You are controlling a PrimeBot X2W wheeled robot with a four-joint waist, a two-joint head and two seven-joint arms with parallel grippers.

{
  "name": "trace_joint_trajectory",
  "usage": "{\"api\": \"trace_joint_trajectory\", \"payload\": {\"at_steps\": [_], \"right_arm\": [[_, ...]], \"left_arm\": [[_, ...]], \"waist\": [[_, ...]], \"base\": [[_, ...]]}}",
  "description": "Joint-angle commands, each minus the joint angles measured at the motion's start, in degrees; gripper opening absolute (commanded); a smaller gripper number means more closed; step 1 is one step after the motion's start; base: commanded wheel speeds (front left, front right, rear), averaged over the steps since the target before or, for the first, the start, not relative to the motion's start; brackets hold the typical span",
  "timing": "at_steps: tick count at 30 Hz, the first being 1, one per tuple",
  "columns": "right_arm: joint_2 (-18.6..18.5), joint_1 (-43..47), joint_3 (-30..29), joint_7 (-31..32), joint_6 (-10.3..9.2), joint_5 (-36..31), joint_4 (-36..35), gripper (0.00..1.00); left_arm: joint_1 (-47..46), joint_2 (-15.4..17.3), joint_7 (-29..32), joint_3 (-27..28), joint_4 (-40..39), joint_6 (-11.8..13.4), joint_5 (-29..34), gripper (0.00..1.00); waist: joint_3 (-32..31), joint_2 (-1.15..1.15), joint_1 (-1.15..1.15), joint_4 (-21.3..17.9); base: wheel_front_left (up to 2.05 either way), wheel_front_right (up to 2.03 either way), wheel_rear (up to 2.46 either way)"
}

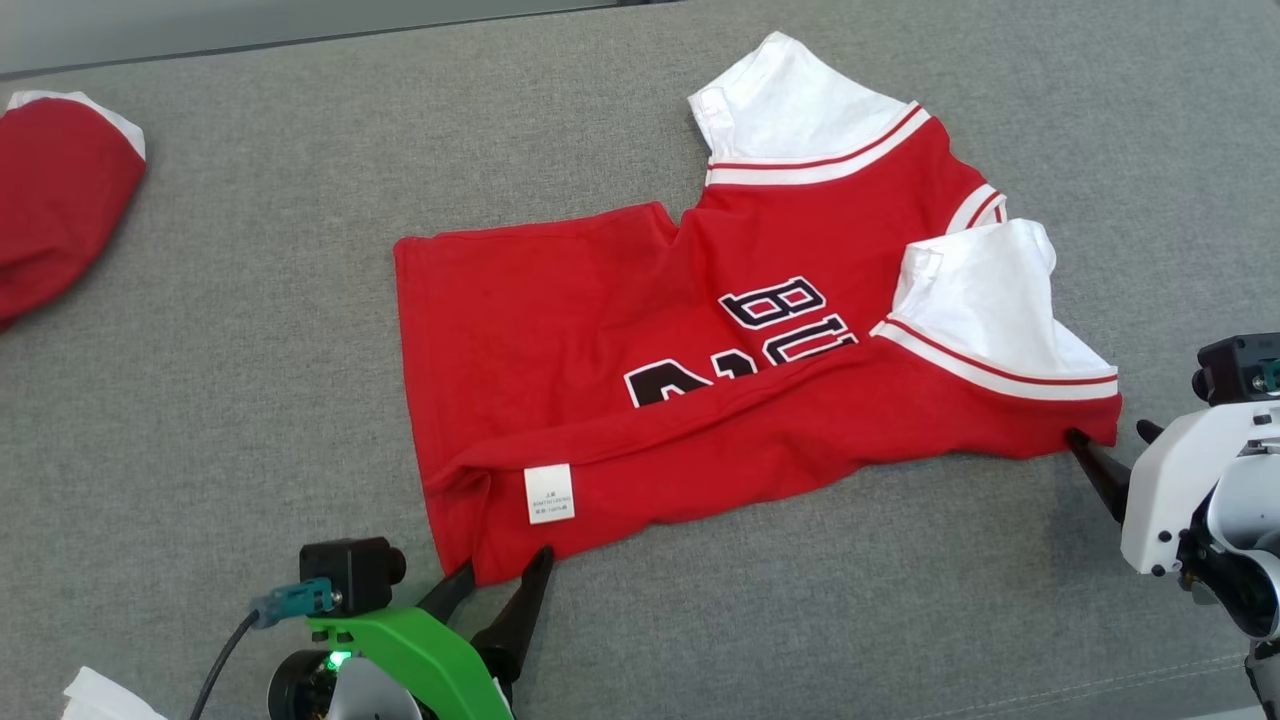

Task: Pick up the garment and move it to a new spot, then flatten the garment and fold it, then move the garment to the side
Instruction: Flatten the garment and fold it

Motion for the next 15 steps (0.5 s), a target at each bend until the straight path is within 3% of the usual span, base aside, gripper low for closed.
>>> {"api": "trace_joint_trajectory", "payload": {"at_steps": [1,6,8,9,10,11,12,15], "right_arm": [[0.11,-1.17,-0.03,-0.12,0.02,-0.5,0.45,1.0],[0.81,-2.52,0.91,0.63,0.02,-0.84,2.38,1.0],[1.24,-2.91,1.52,0.95,0.02,-0.42,3.0,1.0],[1.26,-3.12,2.09,1.08,0.02,-0.29,3.24,1.0],[1.25,-3.26,2.56,1.2,0.02,-0.15,3.52,1.0],[1.26,-3.38,3.13,1.04,0.02,0.1,3.81,0.45],[1.26,-3.51,3.44,0.54,0.02,0.44,3.96,0.0],[0.86,-3.37,4.15,0.45,0.02,3.27,4.54,0.0]], "left_arm": [[-1.0,0.04,0.13,-0.06,0.11,-0.25,-0.1,1.0],[-2.01,0.0,0.46,-0.25,0.43,-0.44,0.03,0.98],[-2.45,0.12,0.77,-0.41,0.67,-0.66,-0.03,0.47],[-2.68,0.15,0.86,-0.46,0.9,-0.77,-0.07,0.35],[-2.81,0.18,0.95,-0.51,1.15,-0.89,-0.09,0.06],[-2.83,0.21,1.11,-0.68,1.51,-1.26,-0.31,0.0],[-2.91,0.25,1.16,-0.75,1.77,-1.45,-0.44,0.0],[-2.84,0.63,0.71,-0.13,2.08,-2.16,-1.11,0.0]], "waist": [[0.47,0.0,0.0,-0.08],[1.77,0.0,0.0,0.01],[2.29,0.0,0.0,0.08],[2.47,0.0,0.0,0.14],[2.58,0.0,0.0,0.18],[2.65,0.0,0.0,0.23],[2.63,0.0,0.0,0.28],[1.81,0.0,0.0,0.51]], "base": [[0.0,0.0,0.0],[0.0,0.0,0.0],[0.0,0.0,0.0],[0.0,0.0,0.0],[0.0,0.0,0.0],[0.0,0.0,0.0],[0.0,0.0,0.0],[0.0,0.0,0.0]]}}
